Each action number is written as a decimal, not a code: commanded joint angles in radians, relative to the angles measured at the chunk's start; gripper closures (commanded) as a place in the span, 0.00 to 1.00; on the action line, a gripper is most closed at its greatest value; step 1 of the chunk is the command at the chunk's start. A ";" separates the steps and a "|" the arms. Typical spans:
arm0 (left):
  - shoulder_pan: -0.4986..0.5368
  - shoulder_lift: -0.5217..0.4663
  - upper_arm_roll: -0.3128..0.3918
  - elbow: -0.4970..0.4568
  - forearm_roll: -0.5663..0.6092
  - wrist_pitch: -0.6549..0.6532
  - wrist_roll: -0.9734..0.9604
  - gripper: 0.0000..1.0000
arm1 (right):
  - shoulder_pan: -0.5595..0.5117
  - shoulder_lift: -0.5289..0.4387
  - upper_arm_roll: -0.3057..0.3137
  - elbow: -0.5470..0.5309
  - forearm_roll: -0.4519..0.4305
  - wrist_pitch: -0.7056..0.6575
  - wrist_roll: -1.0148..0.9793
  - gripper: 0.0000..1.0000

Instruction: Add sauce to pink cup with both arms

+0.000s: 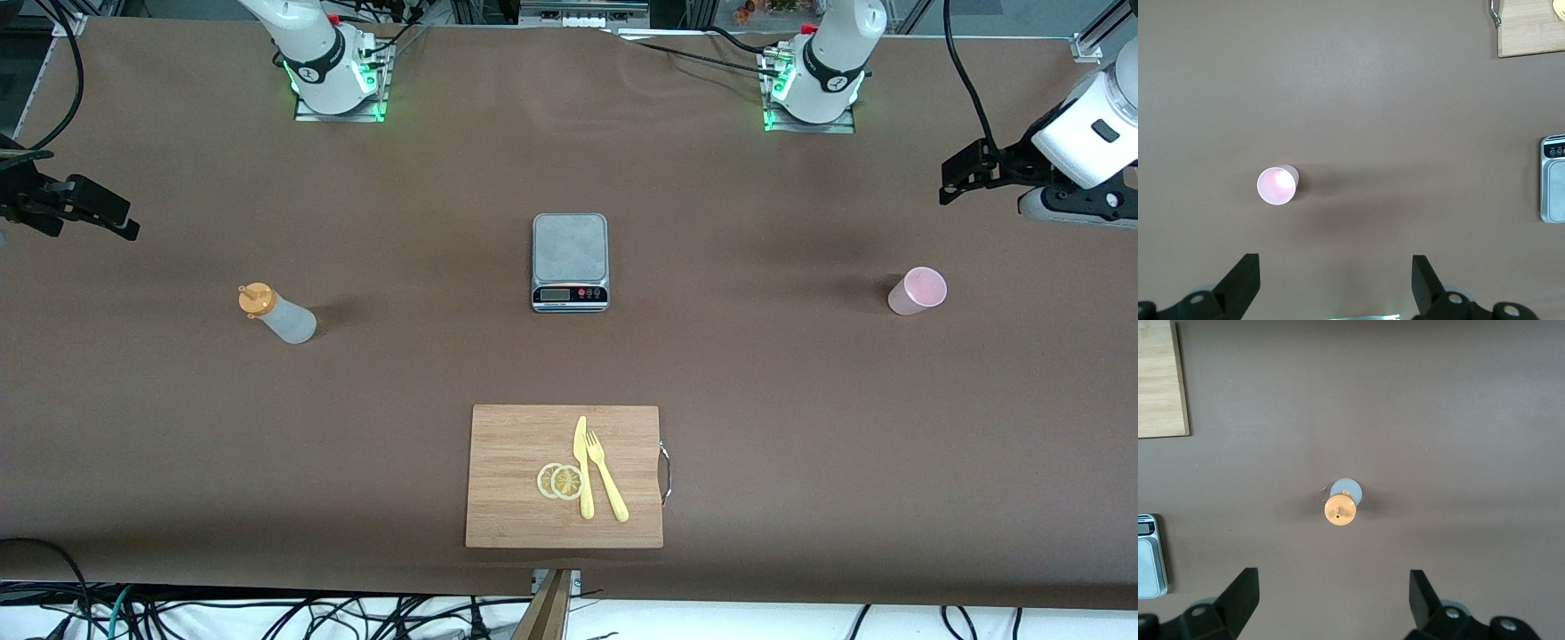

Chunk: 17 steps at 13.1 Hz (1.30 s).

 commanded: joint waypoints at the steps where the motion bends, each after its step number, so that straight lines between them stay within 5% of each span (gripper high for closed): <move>1: 0.010 0.013 -0.003 0.029 -0.024 -0.029 0.011 0.00 | -0.003 -0.006 -0.001 -0.002 0.003 -0.006 -0.003 0.00; 17: 0.009 0.076 -0.001 0.075 -0.010 -0.081 0.019 0.00 | -0.003 -0.006 -0.003 -0.002 0.003 -0.006 -0.001 0.00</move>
